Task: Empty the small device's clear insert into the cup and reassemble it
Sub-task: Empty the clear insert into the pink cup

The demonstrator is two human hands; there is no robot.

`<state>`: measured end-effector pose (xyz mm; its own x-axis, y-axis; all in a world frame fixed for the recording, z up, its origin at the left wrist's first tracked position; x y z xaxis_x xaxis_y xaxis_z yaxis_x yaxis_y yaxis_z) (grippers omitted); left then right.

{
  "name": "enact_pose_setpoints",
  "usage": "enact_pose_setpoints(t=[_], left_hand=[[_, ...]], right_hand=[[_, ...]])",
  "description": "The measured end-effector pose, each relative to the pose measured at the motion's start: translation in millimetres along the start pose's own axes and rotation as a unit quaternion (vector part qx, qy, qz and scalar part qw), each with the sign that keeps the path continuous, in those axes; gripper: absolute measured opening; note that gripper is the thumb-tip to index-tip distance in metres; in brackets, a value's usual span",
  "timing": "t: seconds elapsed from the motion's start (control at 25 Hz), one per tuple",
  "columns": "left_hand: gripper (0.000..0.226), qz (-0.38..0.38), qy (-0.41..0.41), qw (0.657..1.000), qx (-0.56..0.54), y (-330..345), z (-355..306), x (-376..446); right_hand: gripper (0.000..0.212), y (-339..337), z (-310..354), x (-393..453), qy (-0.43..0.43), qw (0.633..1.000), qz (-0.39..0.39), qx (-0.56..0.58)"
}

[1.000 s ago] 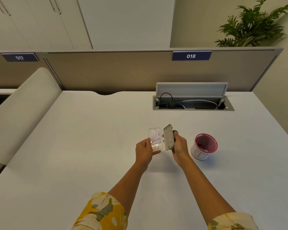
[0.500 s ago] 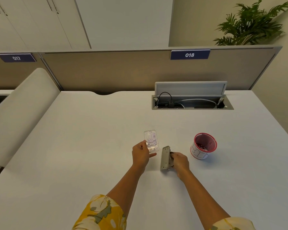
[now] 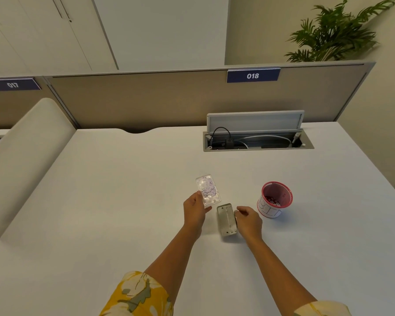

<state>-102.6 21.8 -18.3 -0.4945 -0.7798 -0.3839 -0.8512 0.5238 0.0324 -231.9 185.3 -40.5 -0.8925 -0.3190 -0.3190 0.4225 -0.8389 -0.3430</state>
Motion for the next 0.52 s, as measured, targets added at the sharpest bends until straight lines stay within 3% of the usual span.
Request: enact_pose_setpoints(t=[0.16, 0.32, 0.52], left_hand=[[0.034, -0.005, 0.012, 1.0, -0.004, 15, -7, -5], [0.025, -0.001, 0.01, 1.0, -0.023, 33, -12, -11], [0.022, 0.014, 0.007, 1.0, -0.007, 60, -15, -17]], right_hand=[[0.022, -1, 26, -16, -0.054, 0.996, -0.019, 0.075], [0.029, 15, 34, -23, 0.013, 0.982, 0.034, 0.186], [0.024, 7, 41, -19, 0.017, 0.966, 0.024, 0.258]])
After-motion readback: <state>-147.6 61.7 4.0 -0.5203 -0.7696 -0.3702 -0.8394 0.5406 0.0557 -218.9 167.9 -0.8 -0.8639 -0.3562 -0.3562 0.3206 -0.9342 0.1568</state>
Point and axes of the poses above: each hand's wrist, its own x-axis towards the middle knuckle, its own y-axis out of the palm, z = x × y, the point moved 9 cm from there along x, towards the middle knuckle, and after that the axes turned 6 degrees about x, right-handed, at the moved point
